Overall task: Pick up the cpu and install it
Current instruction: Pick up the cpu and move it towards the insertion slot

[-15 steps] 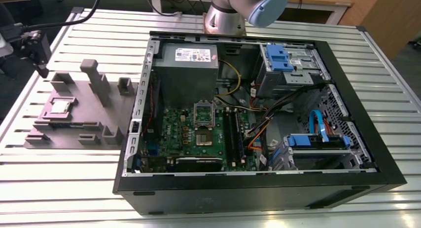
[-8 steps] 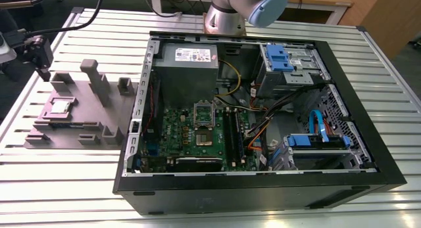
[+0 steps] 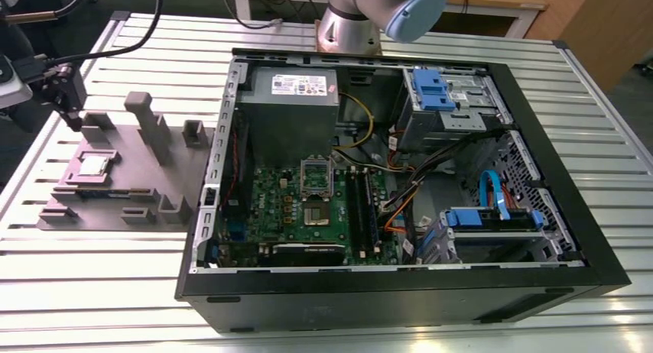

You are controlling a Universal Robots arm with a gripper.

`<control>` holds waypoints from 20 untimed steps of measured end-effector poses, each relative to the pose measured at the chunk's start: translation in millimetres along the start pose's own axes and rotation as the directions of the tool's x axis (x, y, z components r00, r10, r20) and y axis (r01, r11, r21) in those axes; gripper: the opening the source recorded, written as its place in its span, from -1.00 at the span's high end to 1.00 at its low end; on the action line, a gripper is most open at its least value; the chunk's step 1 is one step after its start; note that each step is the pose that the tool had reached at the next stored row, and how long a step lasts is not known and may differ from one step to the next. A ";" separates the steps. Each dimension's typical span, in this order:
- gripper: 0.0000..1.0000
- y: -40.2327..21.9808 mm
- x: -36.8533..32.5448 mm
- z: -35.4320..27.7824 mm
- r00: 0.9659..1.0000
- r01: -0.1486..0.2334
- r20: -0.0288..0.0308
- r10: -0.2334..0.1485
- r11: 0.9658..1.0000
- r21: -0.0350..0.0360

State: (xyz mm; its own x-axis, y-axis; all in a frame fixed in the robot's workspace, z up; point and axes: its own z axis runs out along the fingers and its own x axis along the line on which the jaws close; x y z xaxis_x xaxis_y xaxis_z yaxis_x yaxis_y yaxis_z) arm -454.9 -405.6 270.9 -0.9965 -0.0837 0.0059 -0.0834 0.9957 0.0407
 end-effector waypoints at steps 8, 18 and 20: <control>-0.27 -0.2 -0.7 1.7 1.000 0.000 0.000 0.000 1.000 0.000; -0.27 -0.2 -0.7 2.2 1.000 -0.004 0.000 0.004 1.000 0.000; -0.27 -0.2 -0.7 2.4 1.000 -0.014 0.001 0.014 1.000 0.000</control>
State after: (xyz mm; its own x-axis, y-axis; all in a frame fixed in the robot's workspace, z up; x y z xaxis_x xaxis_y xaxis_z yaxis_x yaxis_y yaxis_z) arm -454.2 -405.7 268.5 -0.9975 -0.0699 0.0057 -0.0696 0.9967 0.0408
